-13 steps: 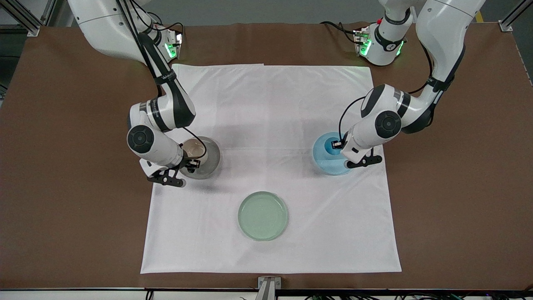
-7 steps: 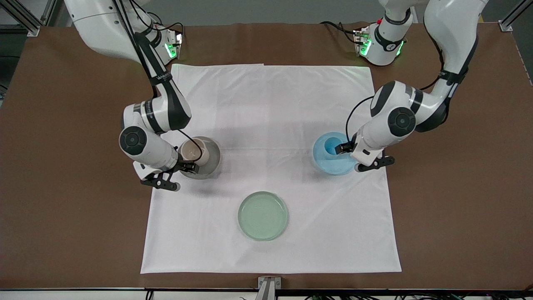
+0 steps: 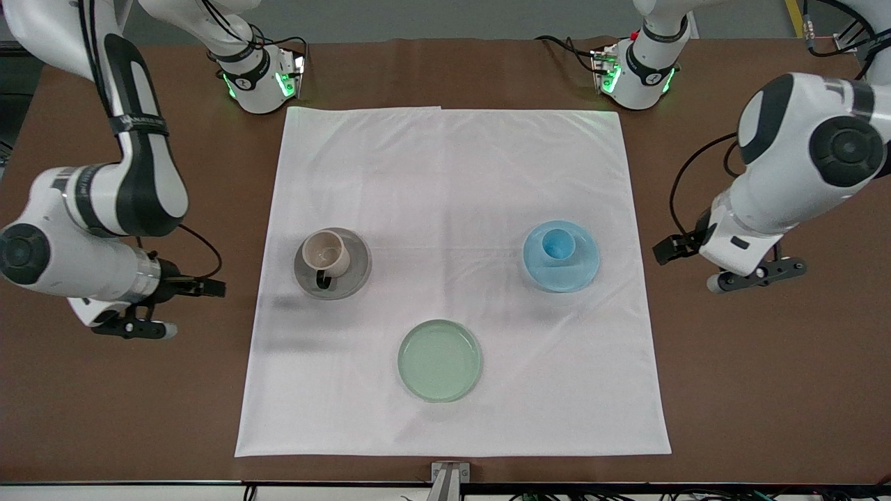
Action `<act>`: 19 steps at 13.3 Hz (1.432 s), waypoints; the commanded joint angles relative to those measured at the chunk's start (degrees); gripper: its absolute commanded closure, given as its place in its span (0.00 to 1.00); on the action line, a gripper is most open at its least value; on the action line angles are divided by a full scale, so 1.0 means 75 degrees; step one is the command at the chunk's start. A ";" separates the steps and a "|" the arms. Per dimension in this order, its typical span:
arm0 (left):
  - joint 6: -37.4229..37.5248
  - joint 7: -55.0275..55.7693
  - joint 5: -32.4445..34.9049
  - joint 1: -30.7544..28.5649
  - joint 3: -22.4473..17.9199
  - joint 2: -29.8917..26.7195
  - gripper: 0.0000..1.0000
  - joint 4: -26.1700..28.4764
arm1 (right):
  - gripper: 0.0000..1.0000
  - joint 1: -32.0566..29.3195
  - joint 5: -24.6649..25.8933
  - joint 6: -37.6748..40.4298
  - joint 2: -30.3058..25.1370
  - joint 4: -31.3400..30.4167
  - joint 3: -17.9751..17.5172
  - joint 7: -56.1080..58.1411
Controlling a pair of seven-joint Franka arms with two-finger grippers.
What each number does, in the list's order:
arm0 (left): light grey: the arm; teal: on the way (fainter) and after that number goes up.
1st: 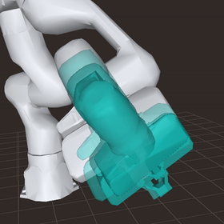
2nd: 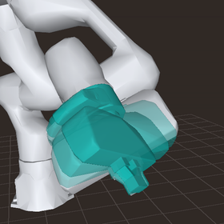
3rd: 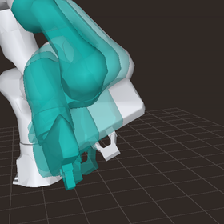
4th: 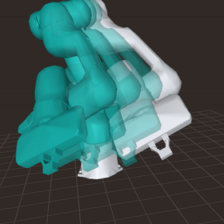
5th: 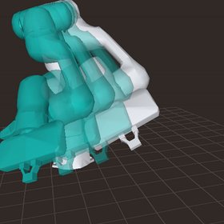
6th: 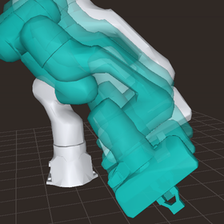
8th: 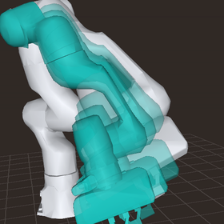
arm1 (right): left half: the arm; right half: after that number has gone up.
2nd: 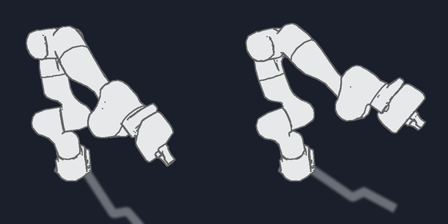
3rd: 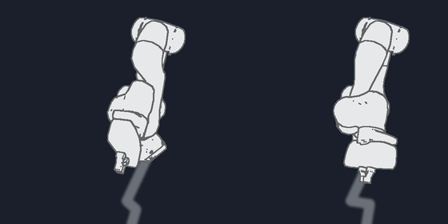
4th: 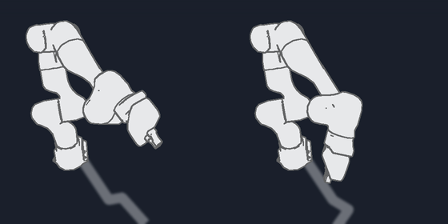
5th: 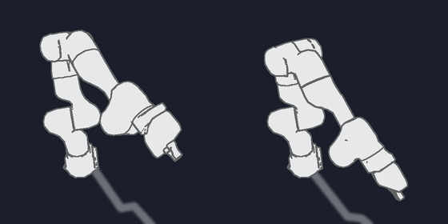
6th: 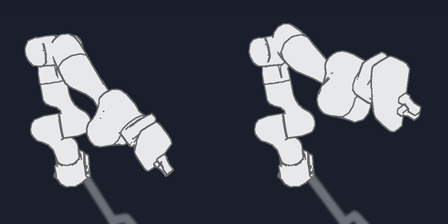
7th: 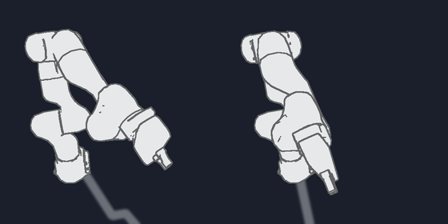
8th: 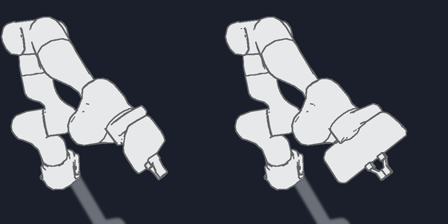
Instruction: Place blue cup in blue plate and white mug in gray plate
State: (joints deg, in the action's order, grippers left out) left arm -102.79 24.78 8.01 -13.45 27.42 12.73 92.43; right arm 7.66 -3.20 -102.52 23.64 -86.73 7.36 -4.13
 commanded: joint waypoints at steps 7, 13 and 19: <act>0.1306 -0.1675 0.0291 -0.0621 0.0117 -0.0396 0.00 -0.1508 | 0.00 -0.1045 0.0204 0.2031 -0.0059 0.1849 -0.0056 0.0434; 0.2232 -0.1734 -0.0423 0.0417 -0.1049 -0.1462 0.00 -0.1344 | 0.00 -0.1033 0.0052 0.2477 -0.0082 0.1896 -0.0079 0.0352; 0.2737 -0.1687 -0.1232 0.2121 -0.2835 -0.2552 0.00 -0.0126 | 0.00 -0.0975 0.0028 0.2385 -0.0760 0.1395 -0.0126 0.0363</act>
State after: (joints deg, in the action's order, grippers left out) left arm -81.80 12.74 0.15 0.76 7.82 -2.64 86.92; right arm 0.53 -2.37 -84.50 21.42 -72.72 6.69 -1.29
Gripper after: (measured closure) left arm 0.000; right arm 0.000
